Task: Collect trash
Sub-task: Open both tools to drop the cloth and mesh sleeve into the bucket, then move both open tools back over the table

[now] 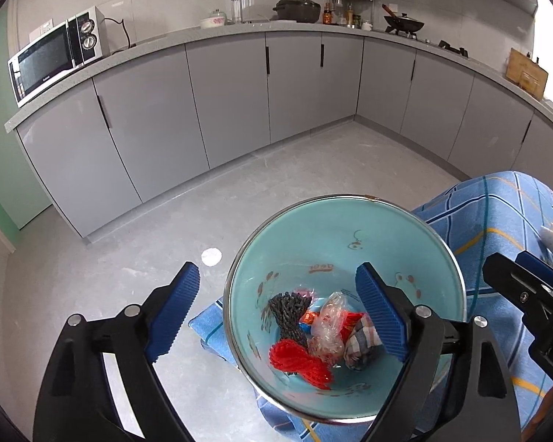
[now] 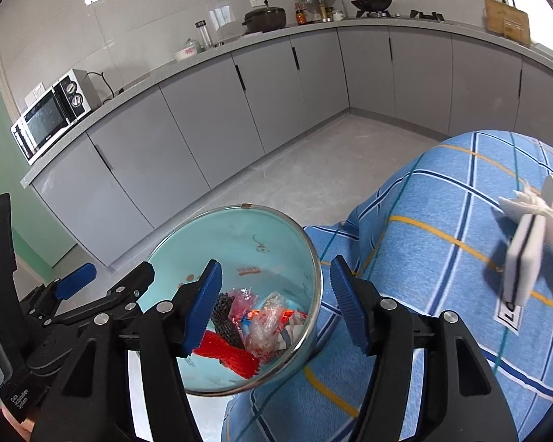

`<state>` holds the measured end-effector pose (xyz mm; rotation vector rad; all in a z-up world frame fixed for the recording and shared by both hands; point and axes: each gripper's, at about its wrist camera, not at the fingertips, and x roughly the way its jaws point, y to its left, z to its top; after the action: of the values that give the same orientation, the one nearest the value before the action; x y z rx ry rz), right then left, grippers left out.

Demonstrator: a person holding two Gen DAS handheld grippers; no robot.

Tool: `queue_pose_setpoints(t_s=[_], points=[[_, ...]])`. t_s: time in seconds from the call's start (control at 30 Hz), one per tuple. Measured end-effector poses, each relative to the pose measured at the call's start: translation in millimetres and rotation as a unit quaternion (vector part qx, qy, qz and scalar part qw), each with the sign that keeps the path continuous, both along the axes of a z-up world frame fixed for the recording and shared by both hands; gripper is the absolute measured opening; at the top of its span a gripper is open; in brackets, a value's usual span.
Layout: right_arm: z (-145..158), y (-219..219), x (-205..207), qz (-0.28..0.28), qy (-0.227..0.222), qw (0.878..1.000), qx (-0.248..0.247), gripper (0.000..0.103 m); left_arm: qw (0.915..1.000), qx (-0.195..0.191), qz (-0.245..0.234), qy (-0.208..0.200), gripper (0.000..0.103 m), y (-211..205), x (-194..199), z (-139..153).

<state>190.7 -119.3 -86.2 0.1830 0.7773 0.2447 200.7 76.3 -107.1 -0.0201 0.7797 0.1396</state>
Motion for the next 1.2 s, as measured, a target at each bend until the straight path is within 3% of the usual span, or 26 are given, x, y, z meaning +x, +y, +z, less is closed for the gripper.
queue_pose_setpoints(t_s=[0.3,0.67,1.2], points=[[11.0,-17.9,-21.1,-0.011,-0.013,1.0,0.003,0.064,0.9998,0.001,-0.011,-0.018,0.097,-17.2,-19.6,14.9],[13.0,-76.5,-52.0,-0.07,-0.024,0.997,0.014,0.071,0.9981,0.021,-0.053,-0.022,0.097,-66.6,-39.9,23.2],[17.8,-151.1,-108.9,-0.144,-0.044,0.988,0.018,0.071,0.991,0.022,-0.128,-0.033,0.097,-141.0,-79.4,36.4]])
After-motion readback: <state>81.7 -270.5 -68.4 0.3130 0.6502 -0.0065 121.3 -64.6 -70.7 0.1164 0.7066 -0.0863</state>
